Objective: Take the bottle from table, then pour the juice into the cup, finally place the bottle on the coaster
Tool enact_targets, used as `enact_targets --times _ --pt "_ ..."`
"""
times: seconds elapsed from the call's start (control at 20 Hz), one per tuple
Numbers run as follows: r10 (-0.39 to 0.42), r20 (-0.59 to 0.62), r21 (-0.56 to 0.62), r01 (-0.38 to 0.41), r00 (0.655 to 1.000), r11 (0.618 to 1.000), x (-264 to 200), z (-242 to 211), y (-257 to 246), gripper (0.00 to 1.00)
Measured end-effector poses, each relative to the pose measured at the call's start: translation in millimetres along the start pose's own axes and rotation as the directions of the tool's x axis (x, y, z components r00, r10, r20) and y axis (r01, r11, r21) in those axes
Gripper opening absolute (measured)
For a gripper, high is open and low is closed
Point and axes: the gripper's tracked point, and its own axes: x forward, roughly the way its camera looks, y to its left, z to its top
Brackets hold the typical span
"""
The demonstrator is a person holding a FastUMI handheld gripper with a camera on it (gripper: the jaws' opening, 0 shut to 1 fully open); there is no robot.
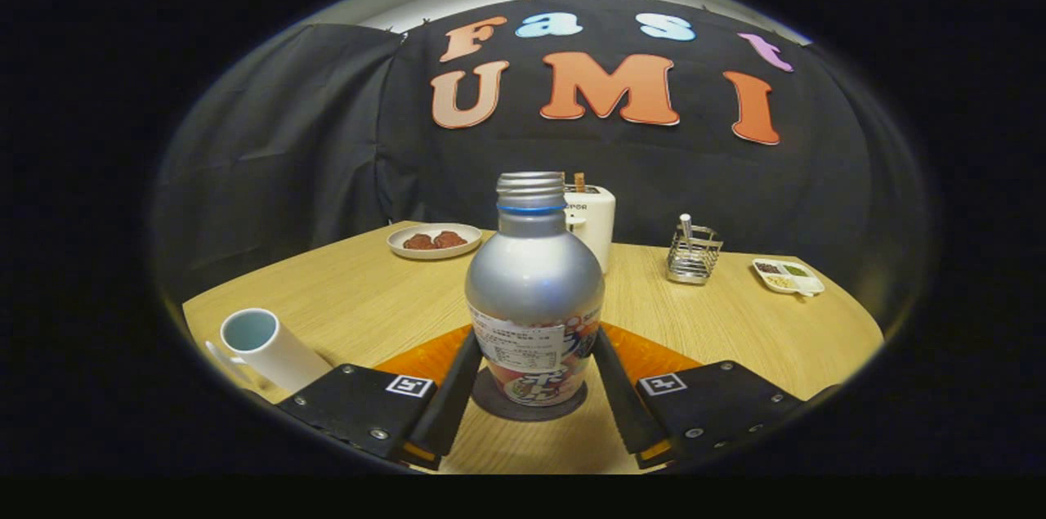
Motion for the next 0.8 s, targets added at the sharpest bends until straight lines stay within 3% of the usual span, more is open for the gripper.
enact_targets --times 0.3,0.5,0.55,0.65,0.8 --pt "0.019 0.007 -0.048 -0.019 1.0 0.999 0.5 -5.8 6.5 0.77" --pt "0.01 0.037 -0.119 -0.005 0.999 0.993 -8.7 -0.1 6.5 0.82" --pt "0.0 0.057 -0.134 0.007 0.998 0.991 -13.3 5.3 3.5 0.88" --pt "-0.008 0.089 -0.132 0.019 0.996 0.991 -23.1 14.9 -0.1 0.96" --pt "-0.005 0.162 -0.096 0.021 0.987 0.995 -47.1 41.0 -3.6 0.98"
